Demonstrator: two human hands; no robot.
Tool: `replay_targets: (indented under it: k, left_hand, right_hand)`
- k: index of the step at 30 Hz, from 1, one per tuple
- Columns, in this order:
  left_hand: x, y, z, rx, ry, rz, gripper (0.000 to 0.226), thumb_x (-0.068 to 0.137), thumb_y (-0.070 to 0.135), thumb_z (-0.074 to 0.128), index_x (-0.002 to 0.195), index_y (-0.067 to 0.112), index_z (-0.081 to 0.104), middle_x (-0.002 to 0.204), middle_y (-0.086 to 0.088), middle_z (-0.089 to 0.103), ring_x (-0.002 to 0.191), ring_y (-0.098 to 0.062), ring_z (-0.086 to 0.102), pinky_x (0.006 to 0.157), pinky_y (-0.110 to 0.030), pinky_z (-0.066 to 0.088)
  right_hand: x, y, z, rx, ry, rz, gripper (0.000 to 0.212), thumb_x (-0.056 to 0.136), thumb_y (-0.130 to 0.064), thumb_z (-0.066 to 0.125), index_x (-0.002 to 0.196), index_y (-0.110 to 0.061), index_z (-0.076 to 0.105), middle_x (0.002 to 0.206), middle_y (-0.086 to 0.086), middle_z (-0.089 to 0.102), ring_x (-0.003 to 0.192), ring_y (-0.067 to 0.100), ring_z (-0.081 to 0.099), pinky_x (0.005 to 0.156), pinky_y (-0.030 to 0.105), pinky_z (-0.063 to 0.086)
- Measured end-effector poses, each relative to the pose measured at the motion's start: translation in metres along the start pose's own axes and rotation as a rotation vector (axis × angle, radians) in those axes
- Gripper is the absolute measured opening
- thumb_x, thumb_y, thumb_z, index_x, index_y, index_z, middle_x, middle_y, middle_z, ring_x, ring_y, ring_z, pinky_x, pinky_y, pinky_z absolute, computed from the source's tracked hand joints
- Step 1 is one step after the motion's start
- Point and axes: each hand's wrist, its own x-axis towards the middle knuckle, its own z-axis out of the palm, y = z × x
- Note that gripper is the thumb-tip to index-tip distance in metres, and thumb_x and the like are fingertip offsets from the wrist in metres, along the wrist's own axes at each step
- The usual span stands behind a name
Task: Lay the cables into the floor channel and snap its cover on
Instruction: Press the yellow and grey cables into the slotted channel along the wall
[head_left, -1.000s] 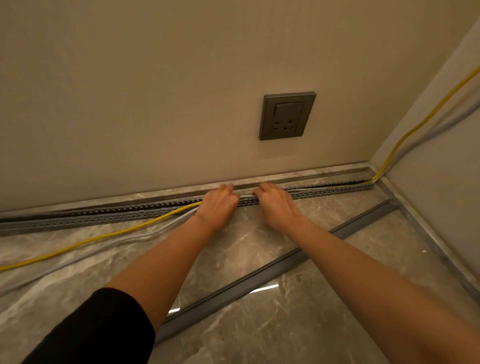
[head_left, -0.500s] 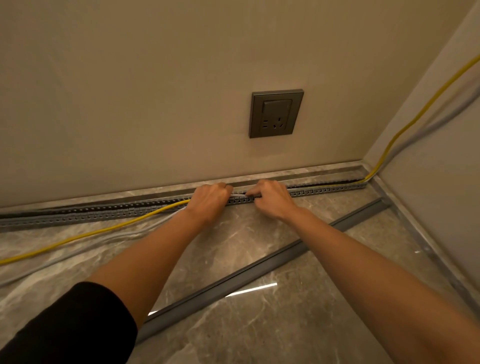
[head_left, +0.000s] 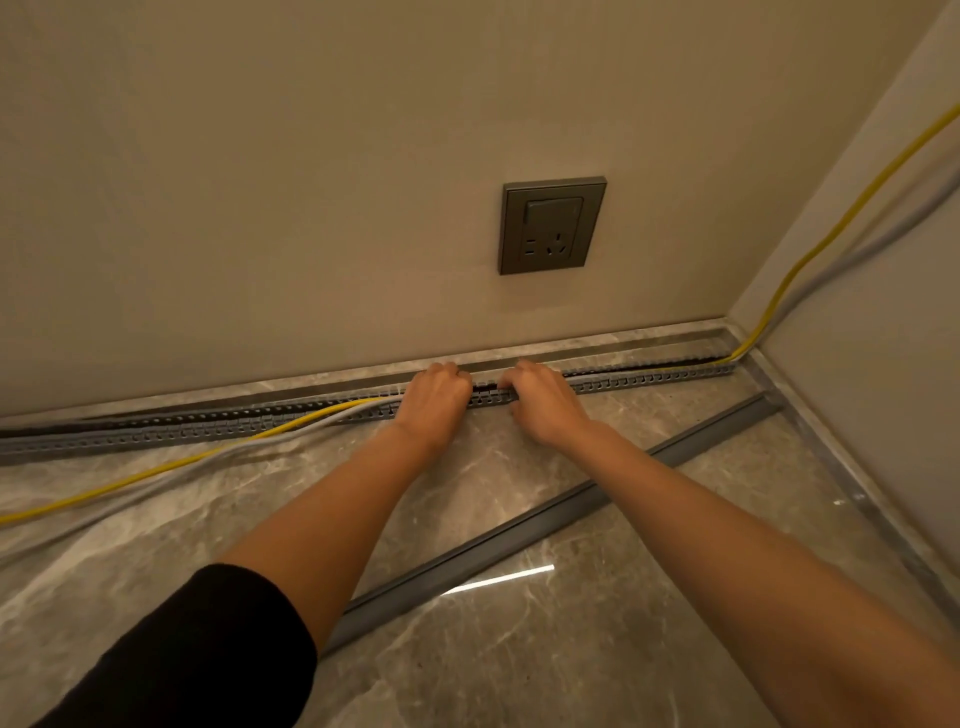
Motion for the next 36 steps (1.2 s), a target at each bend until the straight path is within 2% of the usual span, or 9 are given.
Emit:
replay_targets:
  k: [4, 9, 13, 17, 21, 25, 31, 36]
  left_hand:
    - [0.005, 0.005, -0.01, 0.016, -0.049, -0.016, 0.027, 0.095, 0.0, 0.043, 0.121, 0.0, 0.053, 0.127, -0.019, 0.055, 0.12, -0.034, 0.051, 0.096, -0.039, 0.044]
    - [0.003, 0.014, -0.009, 0.034, -0.014, 0.034, 0.029, 0.094, -0.004, 0.044, 0.122, -0.001, 0.052, 0.129, -0.019, 0.049, 0.115, -0.036, 0.055, 0.093, -0.041, 0.046]
    - [0.005, 0.018, -0.006, 0.016, -0.014, -0.012, 0.029, 0.094, -0.002, 0.045, 0.121, 0.0, 0.055, 0.126, -0.018, 0.052, 0.115, -0.033, 0.055, 0.093, -0.039, 0.047]
    - [0.005, 0.02, -0.009, -0.021, -0.026, -0.066, 0.028, 0.092, -0.004, 0.047, 0.118, -0.002, 0.057, 0.125, -0.018, 0.055, 0.115, -0.035, 0.056, 0.092, -0.04, 0.047]
    - [0.004, 0.011, -0.014, -0.168, -0.052, -0.146, 0.026, 0.092, -0.003, 0.046, 0.115, -0.001, 0.059, 0.122, -0.022, 0.058, 0.113, -0.038, 0.056, 0.091, -0.043, 0.047]
    - [-0.009, -0.004, -0.012, -0.306, -0.006, -0.216, 0.03, 0.092, -0.003, 0.044, 0.117, 0.001, 0.058, 0.122, -0.023, 0.058, 0.112, -0.039, 0.056, 0.09, -0.044, 0.047]
    - [-0.037, -0.04, -0.008, -0.266, 0.053, -0.301, 0.027, 0.092, 0.001, 0.045, 0.116, 0.001, 0.056, 0.126, -0.021, 0.055, 0.117, -0.039, 0.053, 0.094, -0.045, 0.045]
    - [-0.057, -0.071, 0.002, -0.134, -0.047, -0.283, 0.031, 0.092, 0.002, 0.048, 0.123, 0.001, 0.047, 0.129, -0.019, 0.049, 0.121, -0.036, 0.05, 0.095, -0.044, 0.045]
  right_hand:
    - [-0.005, 0.006, -0.003, -0.033, 0.043, -0.011, 0.036, 0.09, 0.002, 0.051, 0.123, -0.009, 0.061, 0.125, 0.011, 0.06, 0.116, 0.03, 0.055, 0.099, 0.034, 0.04]
    - [-0.014, 0.031, -0.009, -0.106, 0.106, 0.069, 0.03, 0.091, 0.001, 0.053, 0.117, -0.008, 0.064, 0.121, 0.01, 0.061, 0.111, 0.027, 0.056, 0.095, 0.033, 0.043]
    - [-0.013, 0.033, -0.015, -0.121, 0.059, 0.081, 0.025, 0.09, -0.001, 0.054, 0.11, -0.006, 0.067, 0.114, 0.012, 0.065, 0.105, 0.028, 0.06, 0.09, 0.035, 0.047]
    - [-0.011, 0.026, -0.02, -0.148, -0.031, 0.101, 0.027, 0.092, -0.008, 0.052, 0.115, -0.001, 0.063, 0.124, 0.015, 0.058, 0.115, 0.032, 0.054, 0.098, 0.04, 0.043]
    - [-0.011, 0.014, -0.026, -0.166, -0.022, 0.095, 0.03, 0.092, -0.007, 0.051, 0.118, 0.002, 0.061, 0.131, 0.018, 0.05, 0.123, 0.035, 0.046, 0.101, 0.043, 0.041]
    - [-0.015, -0.006, -0.025, -0.102, 0.033, 0.03, 0.029, 0.09, -0.002, 0.05, 0.116, 0.0, 0.063, 0.125, 0.018, 0.055, 0.114, 0.036, 0.055, 0.095, 0.04, 0.044]
    - [-0.013, -0.044, -0.015, -0.019, 0.041, -0.059, 0.032, 0.092, 0.0, 0.049, 0.12, -0.003, 0.063, 0.125, 0.016, 0.058, 0.113, 0.034, 0.058, 0.096, 0.039, 0.046]
    - [-0.011, -0.079, -0.003, 0.017, 0.002, -0.081, 0.038, 0.094, 0.002, 0.047, 0.128, -0.007, 0.059, 0.13, 0.015, 0.055, 0.12, 0.034, 0.053, 0.1, 0.04, 0.045]
